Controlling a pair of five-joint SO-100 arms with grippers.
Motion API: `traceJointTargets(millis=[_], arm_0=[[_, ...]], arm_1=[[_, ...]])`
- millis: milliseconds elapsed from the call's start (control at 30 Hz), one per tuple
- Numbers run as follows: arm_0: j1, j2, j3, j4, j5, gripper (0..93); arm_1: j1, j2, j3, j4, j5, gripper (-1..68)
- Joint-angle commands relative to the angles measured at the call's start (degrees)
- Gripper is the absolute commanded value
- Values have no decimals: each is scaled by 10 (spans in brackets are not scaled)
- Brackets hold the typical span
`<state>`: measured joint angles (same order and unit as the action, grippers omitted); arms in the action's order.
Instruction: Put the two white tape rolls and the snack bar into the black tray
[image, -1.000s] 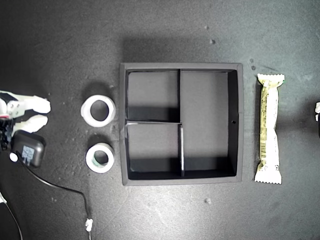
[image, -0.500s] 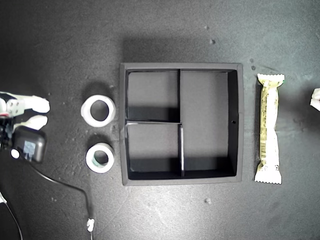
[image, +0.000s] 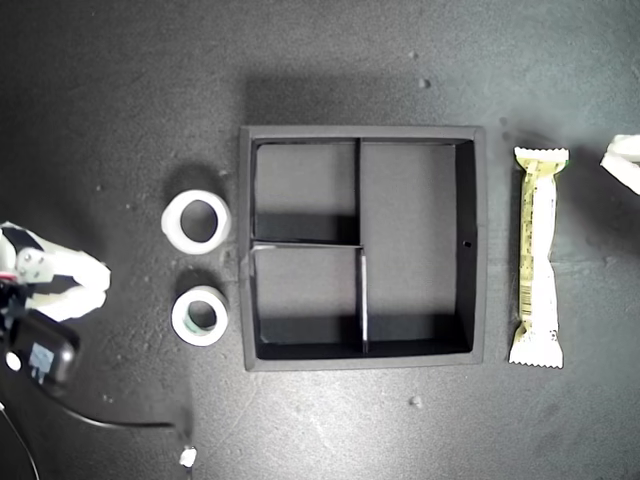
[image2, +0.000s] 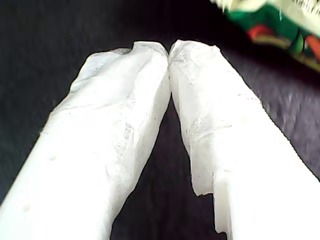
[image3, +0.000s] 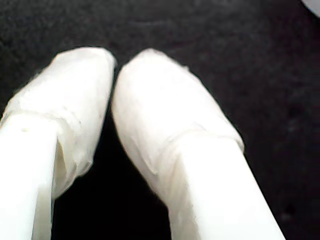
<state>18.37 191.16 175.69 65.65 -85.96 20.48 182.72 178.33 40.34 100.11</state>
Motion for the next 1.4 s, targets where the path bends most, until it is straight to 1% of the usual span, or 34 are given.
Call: traceJointTargets(millis=[0,33,67,133,167,200,233,267,400,500,600,700,800,967,1067,1200,1367], arm_0=[[-23,27,-55,-47,108,101],[-46,27,-73,-62,157,127],[-69,26,-91,-69,196,143],[-105,-4,-126,-96,255,166],[-114,-47,-148,-116,272,185],[-120,-106,-173,-141,284,201],[-123,-177,-201,-166,294,213],[-126,-252,-230,-184,301,223],[-127,-486,-325,-231,322,236],[-128,-581,-367,-237,325,233],[-127,-641,-392,-239,323,230],[-131,-693,-408,-242,316,228],[-134,-728,-419,-242,309,224],[-134,-779,-446,-240,304,214],[-142,-821,-466,-239,301,201],[-171,-903,-512,-231,287,144],[-206,-985,-575,-192,291,53]], arm_1=[[-15,5,6,-191,-161,-4],[-25,5,-11,-216,-212,-3],[-34,5,-40,-211,-268,-3],[-65,-3,-113,-163,-360,1],[-85,-3,-143,-144,-403,41],[-106,-3,-169,-124,-439,98],[-126,-3,-191,-101,-468,139],[-145,-3,-210,-80,-495,165],[-218,-5,-251,-15,-552,195],[-271,-6,-251,29,-570,198],[-306,-7,-221,41,-566,198],[-323,-7,-184,21,-562,204],[-328,-7,-178,21,-557,201],[-308,-7,-172,56,-523,197],[-307,-7,-168,54,-517,194],[-307,-7,-158,20,-527,194],[-279,-7,-178,11,-541,197]])
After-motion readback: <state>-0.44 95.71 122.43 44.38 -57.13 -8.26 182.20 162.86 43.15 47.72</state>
